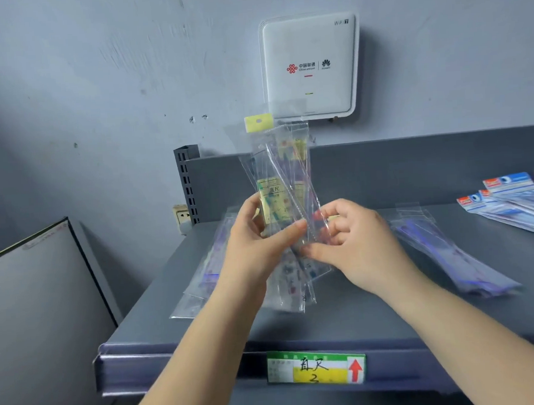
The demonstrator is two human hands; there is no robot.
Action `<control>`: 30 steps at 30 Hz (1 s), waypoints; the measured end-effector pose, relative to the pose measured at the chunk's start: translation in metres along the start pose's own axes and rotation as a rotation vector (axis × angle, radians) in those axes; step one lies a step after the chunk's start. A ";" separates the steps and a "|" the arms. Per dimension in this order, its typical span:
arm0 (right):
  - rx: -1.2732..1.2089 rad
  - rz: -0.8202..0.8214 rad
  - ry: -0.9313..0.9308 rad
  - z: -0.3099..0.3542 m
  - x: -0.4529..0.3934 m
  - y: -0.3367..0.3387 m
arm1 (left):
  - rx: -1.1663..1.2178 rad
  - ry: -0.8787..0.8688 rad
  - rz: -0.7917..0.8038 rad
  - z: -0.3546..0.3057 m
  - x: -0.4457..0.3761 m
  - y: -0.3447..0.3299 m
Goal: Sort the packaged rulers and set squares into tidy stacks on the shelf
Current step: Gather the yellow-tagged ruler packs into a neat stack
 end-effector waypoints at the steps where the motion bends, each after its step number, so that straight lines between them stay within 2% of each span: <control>1: -0.024 -0.019 -0.025 -0.007 0.002 0.006 | 0.011 0.008 0.025 0.002 0.002 -0.007; 7: -0.192 -0.095 -0.115 -0.034 0.013 0.035 | 0.010 0.024 0.111 0.015 0.014 -0.036; 11: -0.132 -0.146 -0.147 -0.048 0.019 0.050 | -0.024 0.016 0.103 0.023 0.020 -0.050; 24: -0.238 -0.042 -0.170 -0.063 0.025 0.065 | 0.011 0.055 0.061 0.033 0.026 -0.060; 30: -0.205 -0.267 -0.193 -0.087 0.024 0.135 | 0.011 0.055 0.052 0.035 0.025 -0.058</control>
Point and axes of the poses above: each hand's wrist, its own x-axis away from the middle knuckle, its own y-axis out of the back of the hand, z = x × y, the point moved 9 cm from there along -x, towards the middle knuckle, and after that the axes turned 3 degrees about -z, right-handed, at the moved point
